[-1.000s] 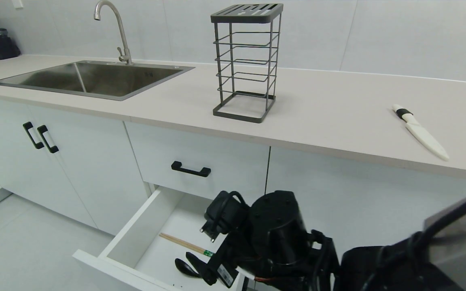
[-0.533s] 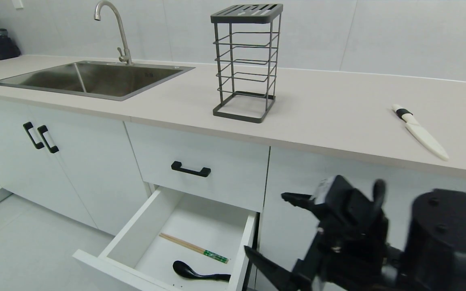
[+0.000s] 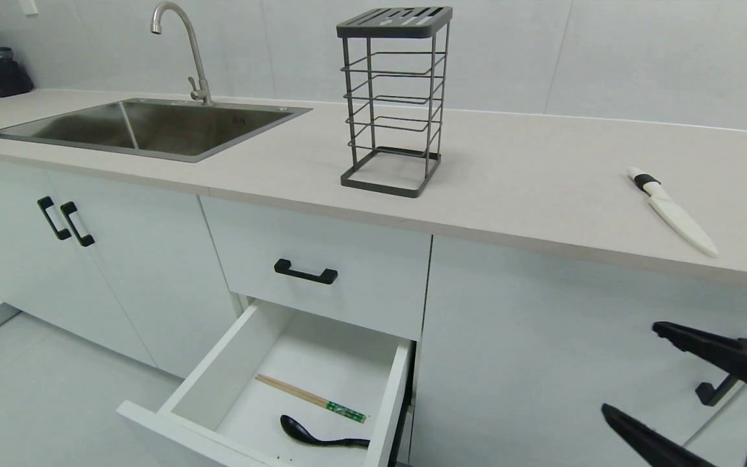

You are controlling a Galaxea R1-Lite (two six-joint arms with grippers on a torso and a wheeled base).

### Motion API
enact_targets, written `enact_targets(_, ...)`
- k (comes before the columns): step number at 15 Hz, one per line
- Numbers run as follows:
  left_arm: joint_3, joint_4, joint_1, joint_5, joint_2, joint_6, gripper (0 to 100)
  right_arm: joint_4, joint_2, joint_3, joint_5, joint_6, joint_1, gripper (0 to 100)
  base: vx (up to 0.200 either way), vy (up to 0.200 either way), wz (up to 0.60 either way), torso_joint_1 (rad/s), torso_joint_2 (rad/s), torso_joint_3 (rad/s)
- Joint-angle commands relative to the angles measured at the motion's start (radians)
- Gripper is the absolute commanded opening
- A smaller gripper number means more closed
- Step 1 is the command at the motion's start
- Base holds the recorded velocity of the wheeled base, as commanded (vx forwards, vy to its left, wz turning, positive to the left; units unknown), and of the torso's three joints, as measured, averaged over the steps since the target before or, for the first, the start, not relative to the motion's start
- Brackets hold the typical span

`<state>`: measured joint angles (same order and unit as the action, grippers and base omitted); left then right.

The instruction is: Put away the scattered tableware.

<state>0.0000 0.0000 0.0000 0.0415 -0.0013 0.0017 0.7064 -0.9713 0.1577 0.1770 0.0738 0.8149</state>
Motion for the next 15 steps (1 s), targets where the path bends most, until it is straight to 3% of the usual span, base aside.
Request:
enact_targets(1, 0.000, 0.000, 0.000, 0.000, 0.001, 0.000, 100, -0.087, 0.256, -0.038, 0.058, 0.011, -0.106, 100, 0.000, 0.000, 0.00, 0.000, 0.00, 0.000)
enact_targets(3, 0.000, 0.000, 0.000, 0.000, 0.001, 0.000, 100, -0.188, 0.359, -0.038, 0.104, 0.029, -0.118, 100, 0.000, 0.000, 0.00, 0.000, 0.00, 0.000)
enact_targets(5, 0.000, 0.000, 0.000, 0.000, 0.001, 0.000, 100, -0.358, 0.499, -0.033, 0.134, 0.049, -0.189, 100, 0.000, 0.000, 0.00, 0.000, 0.00, 0.000)
enact_targets(10, 0.000, 0.000, 0.000, 0.008, 0.001, -0.003, 100, -0.469, 0.730, 0.028, 0.133, 0.224, -0.503, 100, 0.000, 0.000, 0.00, 0.000, 0.00, 0.000)
enact_targets(13, 0.000, 0.000, 0.000, 0.006, 0.001, -0.005, 100, -0.495, 0.758, 0.089, 0.128, 0.225, -0.692, 100, 0.000, 0.000, 0.00, 0.000, 0.00, 0.000)
enact_targets(15, 0.000, 0.000, 0.000, 0.006, 0.001, -0.003, 100, -0.620, 0.895, 0.036, 0.102, 0.221, -0.781, 100, 0.000, 0.000, 0.00, 0.000, 0.00, 0.000)
